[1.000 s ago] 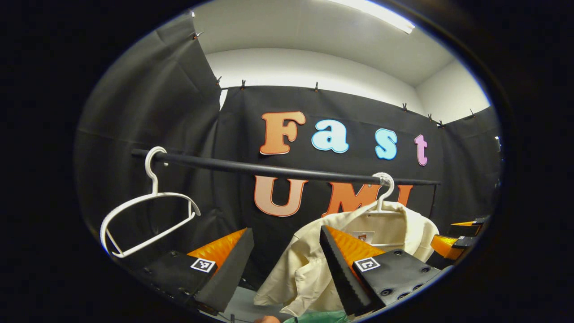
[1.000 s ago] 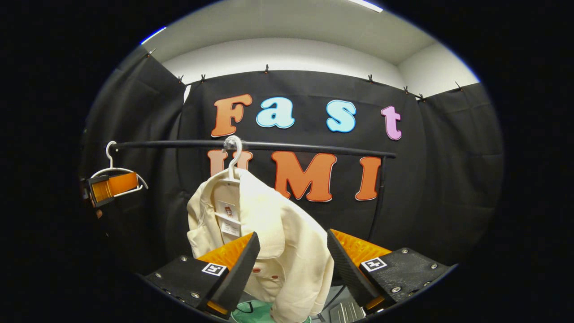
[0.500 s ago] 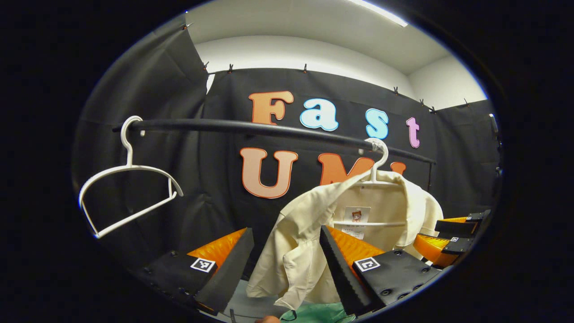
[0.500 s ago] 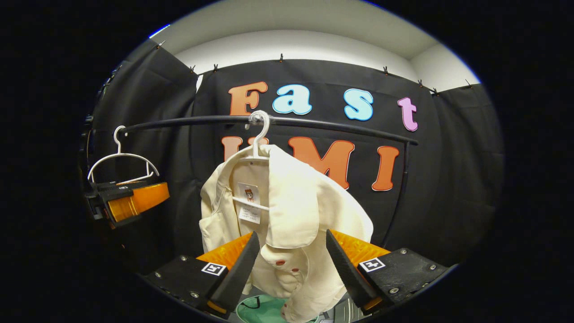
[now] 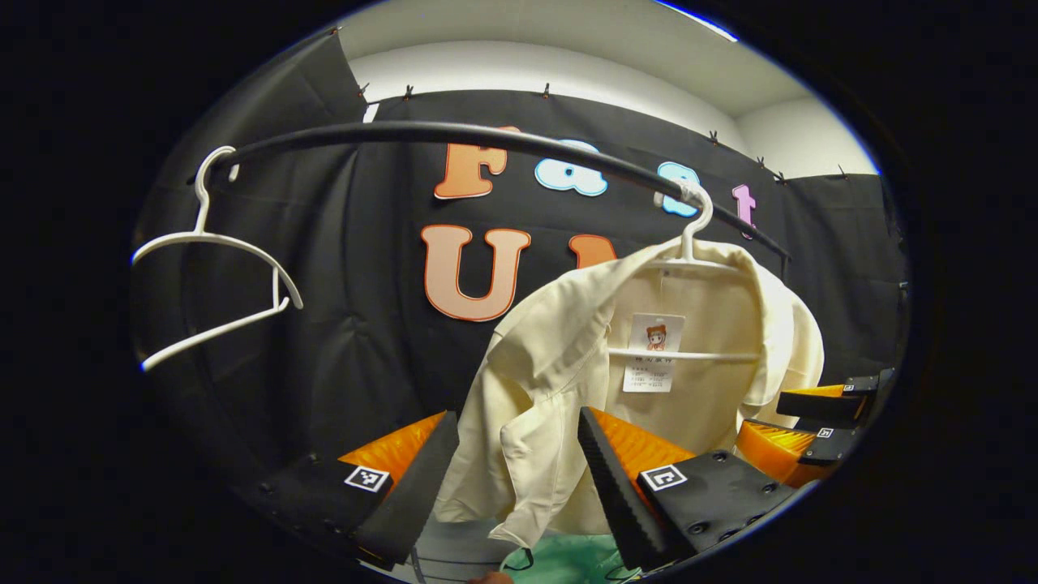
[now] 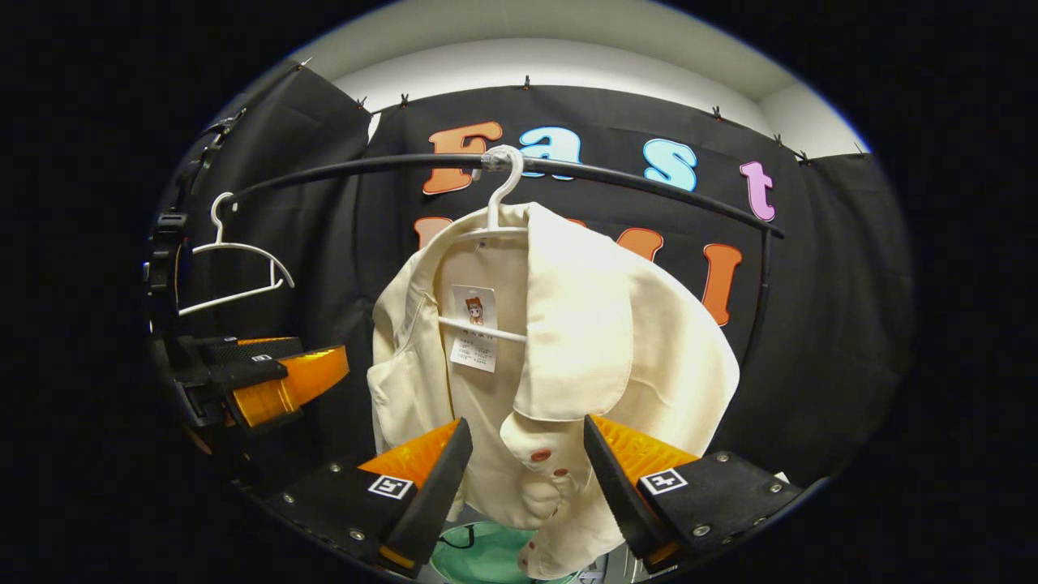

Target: Grasp the clothes on the hanger with both hands and then place them into the laundry hamper below.

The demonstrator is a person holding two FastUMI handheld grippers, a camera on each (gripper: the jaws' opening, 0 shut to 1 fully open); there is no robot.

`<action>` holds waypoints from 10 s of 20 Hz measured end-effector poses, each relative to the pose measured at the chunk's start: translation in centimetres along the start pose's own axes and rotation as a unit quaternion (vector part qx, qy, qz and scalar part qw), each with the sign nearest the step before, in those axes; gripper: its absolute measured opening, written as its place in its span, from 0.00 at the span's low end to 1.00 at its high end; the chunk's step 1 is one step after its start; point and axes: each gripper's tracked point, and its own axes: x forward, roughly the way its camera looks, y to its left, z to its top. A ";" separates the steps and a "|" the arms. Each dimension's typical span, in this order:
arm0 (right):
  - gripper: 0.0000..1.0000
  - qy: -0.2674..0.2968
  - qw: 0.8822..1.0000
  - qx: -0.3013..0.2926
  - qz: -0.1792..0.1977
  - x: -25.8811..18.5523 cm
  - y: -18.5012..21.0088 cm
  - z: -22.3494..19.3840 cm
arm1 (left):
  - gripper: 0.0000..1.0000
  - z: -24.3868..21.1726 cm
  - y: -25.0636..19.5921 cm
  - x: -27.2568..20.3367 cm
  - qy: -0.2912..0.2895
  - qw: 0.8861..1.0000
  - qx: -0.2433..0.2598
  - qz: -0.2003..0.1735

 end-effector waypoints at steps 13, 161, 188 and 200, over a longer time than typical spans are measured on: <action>0.76 0.031 0.999 0.028 -0.029 3.5 -1.3 -2.8 | 0.97 -4.5 -1.5 6.2 0.023 0.999 -0.027 -0.040; 0.13 0.459 0.862 0.191 -0.096 -7.6 -12.7 -53.4 | 0.11 -49.5 -13.1 -2.0 0.537 0.835 0.077 -0.095; 0.94 0.315 0.933 0.129 -0.114 -9.0 -19.4 -31.2 | 0.98 -25.6 -12.4 0.8 0.308 0.949 0.064 -0.036; 0.94 0.145 0.973 0.113 -0.141 -12.5 -24.7 -13.0 | 0.98 -7.2 -9.4 -3.7 0.130 0.991 0.032 0.006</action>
